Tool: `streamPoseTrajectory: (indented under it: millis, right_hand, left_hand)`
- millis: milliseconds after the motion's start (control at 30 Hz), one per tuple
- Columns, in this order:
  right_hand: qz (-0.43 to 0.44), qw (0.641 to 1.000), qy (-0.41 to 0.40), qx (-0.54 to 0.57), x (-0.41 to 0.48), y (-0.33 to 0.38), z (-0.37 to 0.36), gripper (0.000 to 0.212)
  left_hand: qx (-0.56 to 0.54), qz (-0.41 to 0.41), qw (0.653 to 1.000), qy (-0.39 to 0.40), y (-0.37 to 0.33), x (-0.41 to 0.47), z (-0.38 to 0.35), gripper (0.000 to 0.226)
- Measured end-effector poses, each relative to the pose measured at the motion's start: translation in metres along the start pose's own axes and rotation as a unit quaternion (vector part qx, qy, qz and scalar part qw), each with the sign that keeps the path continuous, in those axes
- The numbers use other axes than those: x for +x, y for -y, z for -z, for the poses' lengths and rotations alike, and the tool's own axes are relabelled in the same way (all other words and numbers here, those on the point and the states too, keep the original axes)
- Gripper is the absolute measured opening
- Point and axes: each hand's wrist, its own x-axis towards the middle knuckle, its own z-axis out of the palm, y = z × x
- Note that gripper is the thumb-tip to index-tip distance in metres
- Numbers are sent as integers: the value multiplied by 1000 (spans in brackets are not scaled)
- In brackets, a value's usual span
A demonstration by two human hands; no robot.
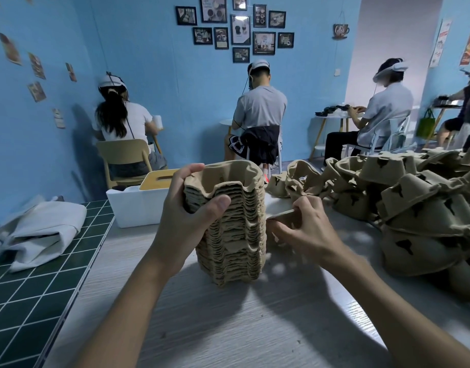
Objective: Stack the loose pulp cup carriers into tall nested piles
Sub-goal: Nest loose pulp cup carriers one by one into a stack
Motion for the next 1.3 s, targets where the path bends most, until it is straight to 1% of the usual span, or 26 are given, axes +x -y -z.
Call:
streamPoseTrajectory:
  millis: [33, 133, 300, 533, 700, 767, 800, 900, 1000, 1067, 1133, 1200, 1233, 1300]
  right_hand:
    - [-3, 1000, 4, -26, 1, -1, 2, 56]
    - [-6, 988, -11, -156, 1, -5, 12, 41]
    - [30, 966, 5, -258, -3, -4, 11, 35]
    - [53, 964, -16, -261, -6, 0, 11, 20]
    - [71, 965, -13, -251, -5, 0, 8, 21]
    - [85, 967, -47, -237, -4, -2, 7, 18]
    - [102, 967, -79, -218, -3, -3, 8, 16]
    - [143, 965, -197, -100, 0, 6, 18, 8]
    - [171, 937, -302, 38, 1, 31, 38, 9]
    - [195, 911, -345, 116, 2, 51, 49, 10]
    - [239, 895, -344, 155, 0, 69, 54, 10]
    - [292, 889, -311, 169, -2, 86, 54, 10]
    - [317, 886, -296, 164, -2, 92, 52, 10]
    - [350, 886, -271, 142, -1, 100, 50, 9]
  left_hand:
    - [1, 1, 1000, 0, 0, 0, 0, 65]
    - [5, 2, 1000, -1, 1, 0, 1, 66]
    - [6, 5, 1000, -4, 3, 1, 1, 66]
    - [5, 4, 1000, -5, 4, 2, 2, 65]
    - [7, 5, 1000, -3, 5, 2, 2, 64]
    - [6, 6, 1000, -1, 5, 2, 3, 64]
    - [5, 7, 1000, -1, 5, 2, 2, 65]
    - [5, 4, 1000, -5, 5, 3, 2, 66]
    - [4, 5, 1000, -11, 4, 3, 1, 73]
    - [6, 5, 1000, -13, 4, 3, 2, 84]
    - [4, 12, 1000, -17, 3, 3, 1, 102]
    - [2, 24, 999, -24, 2, 4, 1, 121]
    - [3, 28, 999, -26, 2, 4, 1, 125]
    - [5, 30, 999, -29, 2, 4, 1, 121]
